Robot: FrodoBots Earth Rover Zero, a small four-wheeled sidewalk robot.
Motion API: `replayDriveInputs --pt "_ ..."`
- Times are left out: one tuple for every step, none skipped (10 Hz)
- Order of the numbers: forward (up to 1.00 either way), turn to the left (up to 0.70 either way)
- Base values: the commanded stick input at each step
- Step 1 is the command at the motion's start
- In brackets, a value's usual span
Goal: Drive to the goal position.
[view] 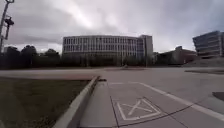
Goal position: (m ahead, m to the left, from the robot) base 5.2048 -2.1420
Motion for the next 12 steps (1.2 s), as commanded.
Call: replayDriveInputs --pt "0.06 0.0" --pt "0.05 0.0" --pt "0.04 0.0" --pt "0.0 0.0" --pt "0.0 0.0" --pt "0.0 0.0" --pt "0.0 0.0" --pt "0.0 0.0" --pt "0.0 0.0" --pt "0.0 0.0" --pt "0.0 0.0" --pt "0.0 0.0"
